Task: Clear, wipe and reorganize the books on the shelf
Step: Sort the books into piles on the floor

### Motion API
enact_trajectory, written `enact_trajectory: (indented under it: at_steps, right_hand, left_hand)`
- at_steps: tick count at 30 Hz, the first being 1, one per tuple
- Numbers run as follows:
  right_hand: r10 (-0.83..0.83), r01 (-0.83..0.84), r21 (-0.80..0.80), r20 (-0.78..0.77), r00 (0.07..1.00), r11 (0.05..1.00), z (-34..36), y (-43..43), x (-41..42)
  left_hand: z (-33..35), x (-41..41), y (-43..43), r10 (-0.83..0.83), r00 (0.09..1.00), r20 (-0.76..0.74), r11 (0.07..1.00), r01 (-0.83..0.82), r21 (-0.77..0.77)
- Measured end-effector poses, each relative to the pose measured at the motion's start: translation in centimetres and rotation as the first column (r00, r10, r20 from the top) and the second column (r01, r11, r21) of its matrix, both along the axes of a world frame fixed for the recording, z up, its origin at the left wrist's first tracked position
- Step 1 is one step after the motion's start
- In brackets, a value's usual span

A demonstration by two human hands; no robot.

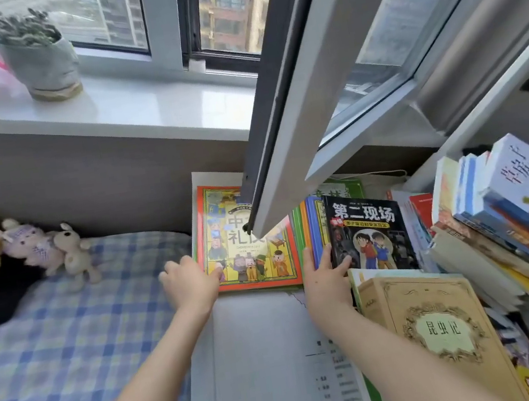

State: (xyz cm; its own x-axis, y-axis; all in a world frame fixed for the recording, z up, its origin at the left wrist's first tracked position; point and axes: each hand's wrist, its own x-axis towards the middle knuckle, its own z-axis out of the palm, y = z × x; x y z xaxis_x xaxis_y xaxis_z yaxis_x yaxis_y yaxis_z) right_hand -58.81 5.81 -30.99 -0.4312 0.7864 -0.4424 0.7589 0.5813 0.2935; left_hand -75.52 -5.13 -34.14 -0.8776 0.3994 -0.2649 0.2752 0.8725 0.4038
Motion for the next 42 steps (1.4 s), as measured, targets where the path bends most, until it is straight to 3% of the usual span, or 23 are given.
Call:
enact_trajectory:
  at_steps: [7, 12, 16, 27, 35, 42]
  right_hand:
    - [0.114, -0.126, 0.085, 0.136, 0.984, 0.988, 0.0, -0.3, -0.3]
    - [0.398, -0.428, 0.100, 0.230, 0.888, 0.898, -0.2, -0.2, 0.6]
    - [0.453, -0.491, 0.119, 0.248, 0.856, 0.863, -0.2, 0.1, 1.0]
    - [0.265, -0.288, 0.232, 0.123, 0.956, 0.929, -0.4, -0.2, -0.3]
    - [-0.027, 0.005, 0.267, 0.077, 0.997, 0.964, -0.8, 1.1, -2.3]
    - [-0.074, 0.064, 0.225, 0.035, 0.997, 0.972, 1.2, 1.7, -3.5]
  left_hand:
    - [0.4, 0.9, 0.0, 0.049, 0.995, 0.084, 0.989, -0.060, 0.132]
    - [0.4, 0.5, 0.5, 0.058, 0.994, 0.095, 0.994, -0.066, 0.082]
    - [0.7, 0.0, 1.0, 0.069, 0.988, 0.138, 0.996, -0.076, 0.042]
    - [0.8, -1.6, 1.1, 0.060, 0.969, 0.239, 0.998, -0.064, 0.010]
    - [0.9, -0.4, 0.2, 0.020, 0.978, 0.206, 0.988, -0.052, 0.149]
    - [0.3, 1.3, -3.6, 0.006, 0.950, 0.314, 0.928, -0.122, 0.352]
